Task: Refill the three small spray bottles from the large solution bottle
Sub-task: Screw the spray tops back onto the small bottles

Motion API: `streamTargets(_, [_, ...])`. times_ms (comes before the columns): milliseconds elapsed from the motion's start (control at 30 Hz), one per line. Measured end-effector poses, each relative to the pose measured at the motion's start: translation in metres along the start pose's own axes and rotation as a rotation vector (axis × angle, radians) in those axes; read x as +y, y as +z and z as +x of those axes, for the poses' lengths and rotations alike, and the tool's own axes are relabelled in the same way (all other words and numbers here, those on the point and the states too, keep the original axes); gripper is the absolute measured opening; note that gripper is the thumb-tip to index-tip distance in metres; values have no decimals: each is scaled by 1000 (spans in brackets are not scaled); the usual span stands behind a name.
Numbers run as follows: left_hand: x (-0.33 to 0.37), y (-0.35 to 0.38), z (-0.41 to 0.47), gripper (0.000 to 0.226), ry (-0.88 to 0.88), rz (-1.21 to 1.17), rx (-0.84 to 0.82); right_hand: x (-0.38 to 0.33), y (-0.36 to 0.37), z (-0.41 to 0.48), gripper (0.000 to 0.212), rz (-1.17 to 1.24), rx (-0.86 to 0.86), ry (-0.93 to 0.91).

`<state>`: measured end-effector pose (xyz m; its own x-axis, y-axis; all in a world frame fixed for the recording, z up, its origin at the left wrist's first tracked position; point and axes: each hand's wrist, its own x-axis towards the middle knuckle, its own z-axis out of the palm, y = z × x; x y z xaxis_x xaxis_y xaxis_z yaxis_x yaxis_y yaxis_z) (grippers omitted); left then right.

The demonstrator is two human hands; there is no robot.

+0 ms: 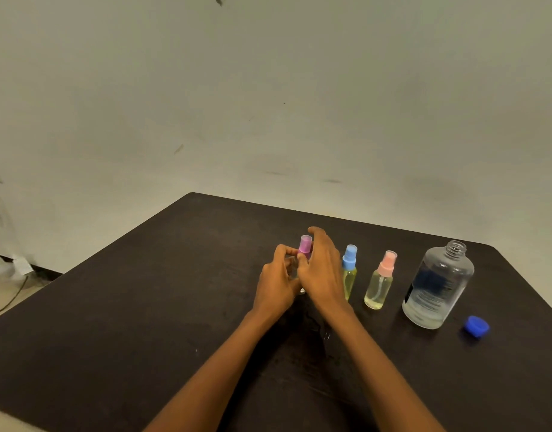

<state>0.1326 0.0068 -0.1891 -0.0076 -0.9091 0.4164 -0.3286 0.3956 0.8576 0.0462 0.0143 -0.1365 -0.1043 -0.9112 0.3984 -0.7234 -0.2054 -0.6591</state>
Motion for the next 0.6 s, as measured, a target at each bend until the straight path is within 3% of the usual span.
streamTargets(67, [1, 0, -1, 29, -5, -8, -10, 0, -2, -1, 43, -12, -27, -27])
streamTargets(167, [3, 2, -2, 33, -53, -12, -14, -1, -18, -3, 62, -25, -113, -54])
streamTargets(233, [4, 2, -1, 38, -83, -9, -22, -1, -41, -3, 70, 5, -74, -98])
streamTargets(333, [6, 0, 0, 46, -138, -34, -61, 2, -88, 8, 55, -13, 62, -214])
streamTargets(433, [11, -1, -2, 61, -138, -60, -100, 10, -129, 30, 38, -302, -112, -247])
streamTargets(500, [21, -2, -8, 73, -62, 41, 50, 14, -140, 40, 41, -570, -327, -252])
streamTargets(600, [46, 4, -25, 51, 203, 270, 440, 14, -136, 46, 49, -779, -482, -285])
